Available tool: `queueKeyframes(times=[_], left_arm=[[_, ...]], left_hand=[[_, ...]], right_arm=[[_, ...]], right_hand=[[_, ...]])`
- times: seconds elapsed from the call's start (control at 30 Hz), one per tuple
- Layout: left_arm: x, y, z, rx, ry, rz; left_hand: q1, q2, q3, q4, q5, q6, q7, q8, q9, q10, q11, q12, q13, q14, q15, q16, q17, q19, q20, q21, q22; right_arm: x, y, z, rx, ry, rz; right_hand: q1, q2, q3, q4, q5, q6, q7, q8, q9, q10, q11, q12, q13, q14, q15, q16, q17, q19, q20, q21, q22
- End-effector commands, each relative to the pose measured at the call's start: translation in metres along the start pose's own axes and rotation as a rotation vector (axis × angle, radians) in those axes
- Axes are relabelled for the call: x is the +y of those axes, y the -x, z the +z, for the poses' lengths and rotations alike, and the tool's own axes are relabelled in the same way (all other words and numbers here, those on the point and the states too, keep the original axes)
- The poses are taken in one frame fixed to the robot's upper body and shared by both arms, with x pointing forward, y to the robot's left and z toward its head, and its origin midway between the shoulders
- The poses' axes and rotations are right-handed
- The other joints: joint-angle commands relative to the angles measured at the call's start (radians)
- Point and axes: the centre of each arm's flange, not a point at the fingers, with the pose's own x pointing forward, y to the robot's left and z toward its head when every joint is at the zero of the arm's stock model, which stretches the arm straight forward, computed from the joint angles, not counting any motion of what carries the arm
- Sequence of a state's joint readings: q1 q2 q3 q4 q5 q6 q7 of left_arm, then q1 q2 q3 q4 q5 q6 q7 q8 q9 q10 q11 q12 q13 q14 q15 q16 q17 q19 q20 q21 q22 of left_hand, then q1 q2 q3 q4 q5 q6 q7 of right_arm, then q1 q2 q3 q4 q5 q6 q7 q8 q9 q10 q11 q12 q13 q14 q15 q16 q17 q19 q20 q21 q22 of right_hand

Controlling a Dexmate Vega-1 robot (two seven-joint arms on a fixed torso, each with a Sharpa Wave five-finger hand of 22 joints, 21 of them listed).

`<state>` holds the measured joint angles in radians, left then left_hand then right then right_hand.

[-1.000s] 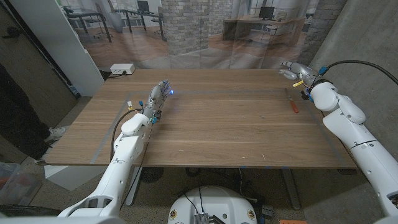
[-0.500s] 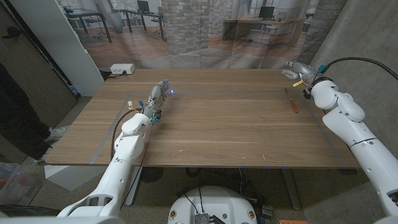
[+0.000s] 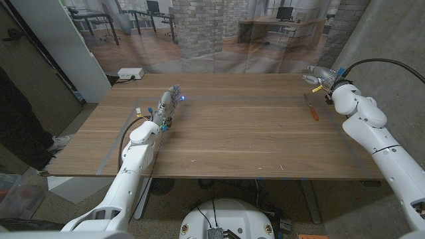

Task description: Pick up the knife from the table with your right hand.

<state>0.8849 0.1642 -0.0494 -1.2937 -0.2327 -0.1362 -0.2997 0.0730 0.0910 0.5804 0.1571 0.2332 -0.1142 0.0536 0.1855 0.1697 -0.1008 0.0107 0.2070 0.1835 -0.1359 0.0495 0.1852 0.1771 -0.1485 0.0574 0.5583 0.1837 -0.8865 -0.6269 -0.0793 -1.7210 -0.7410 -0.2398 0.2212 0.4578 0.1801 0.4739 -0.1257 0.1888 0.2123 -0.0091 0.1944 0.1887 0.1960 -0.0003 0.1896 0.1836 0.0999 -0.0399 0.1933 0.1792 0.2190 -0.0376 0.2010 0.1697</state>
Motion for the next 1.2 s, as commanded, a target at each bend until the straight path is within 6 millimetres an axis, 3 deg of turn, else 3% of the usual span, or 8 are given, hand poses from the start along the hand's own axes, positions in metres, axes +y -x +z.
queueKeyframes(times=[0.03, 0.53, 1.2], left_arm=[[0.002, -0.001, 0.0, -0.001, 0.001, 0.002], [0.003, -0.001, -0.001, 0.0, 0.003, 0.004], [0.004, -0.003, -0.001, 0.002, 0.003, 0.004]], left_hand=[[-0.008, 0.056, 0.002, -0.001, 0.004, 0.003, 0.003, -0.002, 0.005, 0.003, -0.001, 0.0, 0.005, -0.002, -0.001, 0.003, 0.002, -0.003, 0.004, -0.004, 0.003], [-0.009, 0.056, 0.002, -0.001, 0.004, 0.002, 0.004, -0.002, 0.005, 0.003, 0.002, 0.0, 0.005, -0.001, -0.002, 0.003, 0.002, -0.003, 0.005, -0.006, 0.003], [-0.01, 0.056, 0.002, -0.001, 0.004, 0.001, 0.008, -0.003, 0.005, 0.003, -0.001, -0.001, 0.005, -0.002, -0.001, 0.003, 0.002, -0.002, 0.004, -0.009, 0.003]], right_arm=[[-0.001, -0.004, -0.001, 0.058, 0.056, 0.023], [-0.001, -0.01, -0.007, 0.13, 0.099, 0.071], [0.004, -0.014, -0.017, 0.237, 0.144, 0.147]], right_hand=[[0.02, -0.005, 0.005, -0.007, 0.0, -0.014, -0.005, -0.005, 0.003, -0.011, -0.008, -0.005, 0.003, -0.009, -0.01, -0.001, 0.003, -0.001, -0.078, -0.002, 0.004], [0.041, -0.015, 0.002, -0.017, -0.007, -0.027, -0.01, -0.006, 0.004, -0.025, -0.016, -0.006, 0.003, -0.013, -0.015, -0.002, 0.002, -0.005, -0.082, -0.003, 0.004], [0.062, -0.026, -0.012, -0.02, -0.014, -0.018, -0.003, 0.001, 0.005, -0.006, -0.013, 0.003, 0.003, 0.03, -0.012, 0.014, 0.004, 0.029, -0.073, 0.01, 0.006]])
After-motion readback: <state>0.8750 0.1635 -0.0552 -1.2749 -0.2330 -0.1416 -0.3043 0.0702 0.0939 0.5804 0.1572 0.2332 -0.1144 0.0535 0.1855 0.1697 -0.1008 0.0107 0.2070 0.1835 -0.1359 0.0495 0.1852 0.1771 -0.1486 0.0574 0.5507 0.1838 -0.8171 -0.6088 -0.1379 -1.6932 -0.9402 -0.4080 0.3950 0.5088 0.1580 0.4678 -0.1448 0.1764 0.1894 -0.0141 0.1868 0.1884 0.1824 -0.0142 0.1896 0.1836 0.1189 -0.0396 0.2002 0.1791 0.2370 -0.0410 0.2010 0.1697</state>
